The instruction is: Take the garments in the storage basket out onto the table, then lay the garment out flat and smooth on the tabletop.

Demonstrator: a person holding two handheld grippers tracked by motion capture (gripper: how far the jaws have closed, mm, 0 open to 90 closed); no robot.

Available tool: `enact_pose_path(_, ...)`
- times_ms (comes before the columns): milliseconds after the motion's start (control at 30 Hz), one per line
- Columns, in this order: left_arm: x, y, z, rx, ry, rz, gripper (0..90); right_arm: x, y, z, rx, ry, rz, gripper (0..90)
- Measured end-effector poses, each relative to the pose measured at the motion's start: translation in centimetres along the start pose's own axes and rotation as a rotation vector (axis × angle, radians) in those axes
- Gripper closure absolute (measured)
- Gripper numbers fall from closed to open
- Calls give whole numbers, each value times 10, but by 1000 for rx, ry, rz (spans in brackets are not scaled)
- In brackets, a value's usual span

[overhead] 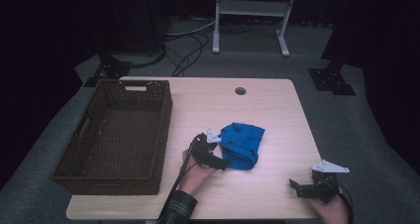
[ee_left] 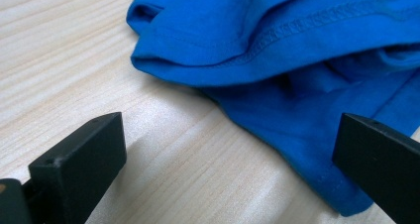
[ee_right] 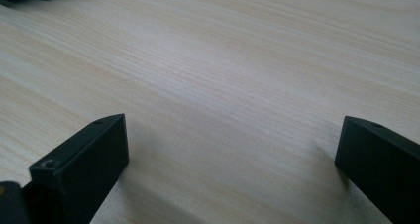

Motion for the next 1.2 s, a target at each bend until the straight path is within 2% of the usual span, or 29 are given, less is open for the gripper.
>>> enact_pose_path(200,-2,2,1,21,37,-30,1,1,0,0,-1,-5,-4,0)
enact_pose_path(500,-2,2,2,23,39,-30,1,-1,-2,1,-5,7,-9,0)
enact_pose_path(667,-2,2,2,24,39,-31,1,-1,-6,-2,-27,11,-9,0)
enact_pose_path(967,-2,2,2,23,38,-33,2,5,-9,-12,-51,-17,-23,0)
enact_pose_path(1200,-2,2,1,23,39,-31,2,7,-10,-20,-71,-12,-36,0)
Point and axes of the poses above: each handheld gripper's, and its own axes: y roughly forward along the jaws, z roughly out of its underside, x roughly to its left, the point moved 10 cm from there along y, roughly forward along the jaws, and after that the axes turned 3 degrees about z, right-handed, at the moved point
